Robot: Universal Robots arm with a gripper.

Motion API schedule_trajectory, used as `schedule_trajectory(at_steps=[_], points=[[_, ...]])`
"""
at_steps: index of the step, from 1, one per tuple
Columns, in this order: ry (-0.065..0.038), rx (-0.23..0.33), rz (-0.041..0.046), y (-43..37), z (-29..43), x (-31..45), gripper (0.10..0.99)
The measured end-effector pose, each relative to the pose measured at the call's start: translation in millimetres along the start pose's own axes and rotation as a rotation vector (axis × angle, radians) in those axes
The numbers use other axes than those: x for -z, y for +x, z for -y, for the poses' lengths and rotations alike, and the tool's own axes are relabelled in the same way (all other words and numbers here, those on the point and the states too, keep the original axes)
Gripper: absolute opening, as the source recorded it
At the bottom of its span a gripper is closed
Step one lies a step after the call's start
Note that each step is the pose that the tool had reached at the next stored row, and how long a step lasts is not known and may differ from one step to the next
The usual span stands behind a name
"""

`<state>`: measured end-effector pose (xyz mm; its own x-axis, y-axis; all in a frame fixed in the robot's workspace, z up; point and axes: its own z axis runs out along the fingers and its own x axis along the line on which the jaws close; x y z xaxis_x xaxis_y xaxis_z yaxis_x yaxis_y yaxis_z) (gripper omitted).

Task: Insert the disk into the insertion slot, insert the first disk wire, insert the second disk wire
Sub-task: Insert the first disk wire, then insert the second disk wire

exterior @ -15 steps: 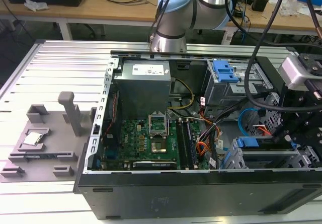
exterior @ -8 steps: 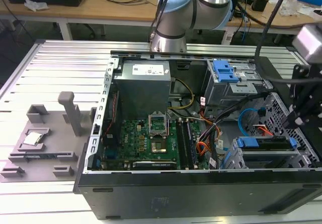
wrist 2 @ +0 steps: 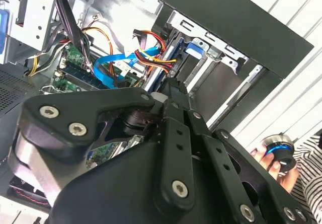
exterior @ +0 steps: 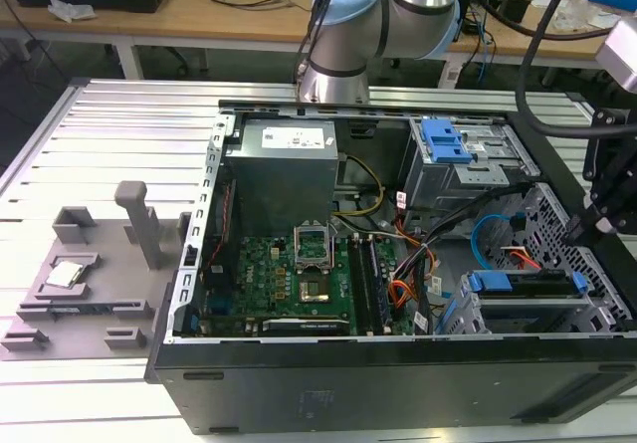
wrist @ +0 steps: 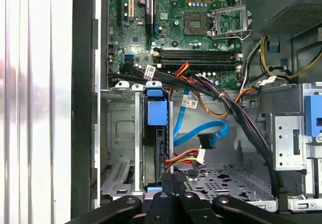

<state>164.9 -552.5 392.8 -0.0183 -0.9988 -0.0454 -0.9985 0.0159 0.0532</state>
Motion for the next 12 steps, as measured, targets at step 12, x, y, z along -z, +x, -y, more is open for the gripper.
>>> schedule_trajectory(at_steps=[12], points=[[0.0,0.0,0.0,-6.1,-0.3,-0.5,0.302]])
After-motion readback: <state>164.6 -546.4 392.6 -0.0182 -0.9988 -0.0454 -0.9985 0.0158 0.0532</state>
